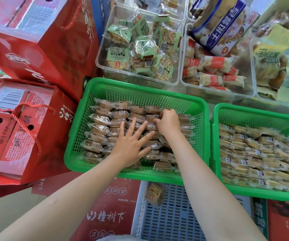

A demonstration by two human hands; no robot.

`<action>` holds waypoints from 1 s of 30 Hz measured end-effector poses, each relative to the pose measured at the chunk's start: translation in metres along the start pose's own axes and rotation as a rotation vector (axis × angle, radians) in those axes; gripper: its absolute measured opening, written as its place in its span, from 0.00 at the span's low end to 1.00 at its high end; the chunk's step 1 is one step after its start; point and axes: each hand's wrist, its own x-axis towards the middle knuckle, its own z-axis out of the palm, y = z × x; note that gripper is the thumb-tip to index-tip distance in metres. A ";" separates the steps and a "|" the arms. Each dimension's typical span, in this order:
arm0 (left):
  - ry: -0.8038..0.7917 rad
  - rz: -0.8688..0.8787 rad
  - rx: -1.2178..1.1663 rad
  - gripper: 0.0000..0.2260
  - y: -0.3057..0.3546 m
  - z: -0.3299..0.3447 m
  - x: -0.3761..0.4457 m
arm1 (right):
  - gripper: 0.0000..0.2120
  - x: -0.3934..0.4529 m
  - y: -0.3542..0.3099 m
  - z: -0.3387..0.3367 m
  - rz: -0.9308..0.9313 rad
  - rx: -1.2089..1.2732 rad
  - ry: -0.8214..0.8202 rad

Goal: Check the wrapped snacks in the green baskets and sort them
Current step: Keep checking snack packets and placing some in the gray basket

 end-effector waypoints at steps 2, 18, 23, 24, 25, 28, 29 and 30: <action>0.025 0.001 -0.006 0.29 -0.001 0.002 0.000 | 0.20 0.003 -0.001 0.000 0.029 0.006 0.001; 0.070 -0.028 -0.027 0.29 -0.001 0.008 0.001 | 0.09 0.004 0.014 -0.013 0.019 0.419 -0.150; -0.003 -0.035 -0.005 0.28 0.000 0.001 0.001 | 0.09 -0.007 0.022 -0.034 0.008 0.799 -0.283; -0.023 -0.035 -0.010 0.28 0.000 -0.003 0.000 | 0.08 -0.011 0.024 -0.037 -0.007 0.815 -0.270; -0.044 -0.041 -0.030 0.28 0.000 -0.007 0.000 | 0.08 -0.016 0.025 -0.039 -0.032 0.816 -0.237; -0.056 -0.117 -0.307 0.31 0.005 -0.024 -0.008 | 0.07 -0.043 0.028 -0.051 -0.108 0.839 -0.148; -0.017 -0.159 -0.470 0.33 0.007 -0.032 -0.013 | 0.07 -0.053 0.029 -0.055 -0.128 0.858 -0.125; 0.046 -0.199 -0.636 0.36 0.008 -0.042 -0.019 | 0.08 -0.065 0.030 -0.060 -0.140 0.875 -0.109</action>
